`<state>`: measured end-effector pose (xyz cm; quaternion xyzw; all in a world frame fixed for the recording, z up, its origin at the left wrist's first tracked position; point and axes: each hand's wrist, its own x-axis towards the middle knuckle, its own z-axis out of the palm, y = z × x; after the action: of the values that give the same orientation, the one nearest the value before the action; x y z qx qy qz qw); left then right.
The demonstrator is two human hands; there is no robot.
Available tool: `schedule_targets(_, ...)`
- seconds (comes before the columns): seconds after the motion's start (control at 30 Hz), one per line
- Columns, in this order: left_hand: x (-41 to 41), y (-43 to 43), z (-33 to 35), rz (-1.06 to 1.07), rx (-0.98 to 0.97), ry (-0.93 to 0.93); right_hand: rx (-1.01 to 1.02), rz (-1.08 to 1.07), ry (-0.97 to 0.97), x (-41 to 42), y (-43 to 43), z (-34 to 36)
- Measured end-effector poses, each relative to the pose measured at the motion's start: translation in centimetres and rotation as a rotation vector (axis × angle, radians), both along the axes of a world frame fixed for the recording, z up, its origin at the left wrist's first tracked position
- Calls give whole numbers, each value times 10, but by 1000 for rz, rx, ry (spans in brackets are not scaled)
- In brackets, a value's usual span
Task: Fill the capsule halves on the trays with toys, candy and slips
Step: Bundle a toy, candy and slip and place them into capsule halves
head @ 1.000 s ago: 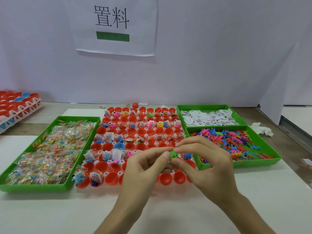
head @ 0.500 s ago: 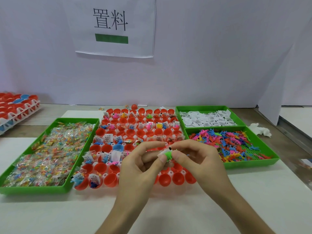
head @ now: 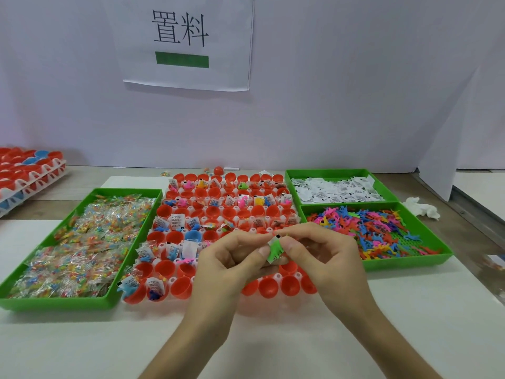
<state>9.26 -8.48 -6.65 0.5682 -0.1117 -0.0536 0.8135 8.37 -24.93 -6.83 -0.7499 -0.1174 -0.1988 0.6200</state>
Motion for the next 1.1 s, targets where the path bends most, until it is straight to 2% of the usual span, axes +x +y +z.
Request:
schedule_targets(0.23, 5, 2, -1, -143, -185, 240, -48, -12, -19, 0, 2, -1)
schedule_targets(0.47, 3, 1, -3, -51, -64, 117, -110, -29, -88, 1, 1, -1)
schedule_targets(0.67, 3, 0, -5, -34, -90, 119, -121, -8, -142, 1, 2, -3)
schedule_targets(0.73, 4, 2, -3, 10, -18, 68, -120, -12, -161, 2, 3, -2)
schedule_targets(0.8, 10, 12, 6, 31, 158, -74, -52, 18, -114, 2, 6, 1)
schedule_targets(0.87, 19, 36, 21, -82, 359, -214, -21, 59, -58, 4, 12, 6)
schedule_targets(0.93, 30, 69, 39, -187, 443, -242, -107, 96, -28, 7, 22, 12)
schedule_targets(1.0, 45, 102, 47, -51, 435, -217, -205, 150, 2, 11, 36, 14)
schedule_targets(1.03, 53, 116, 46, 90, 449, -211, -235, 175, 15, 14, 44, 15)
schedule_targets(1.1, 71, 137, 35, 406, 599, -198, -294, 219, 34, 18, 60, 13)
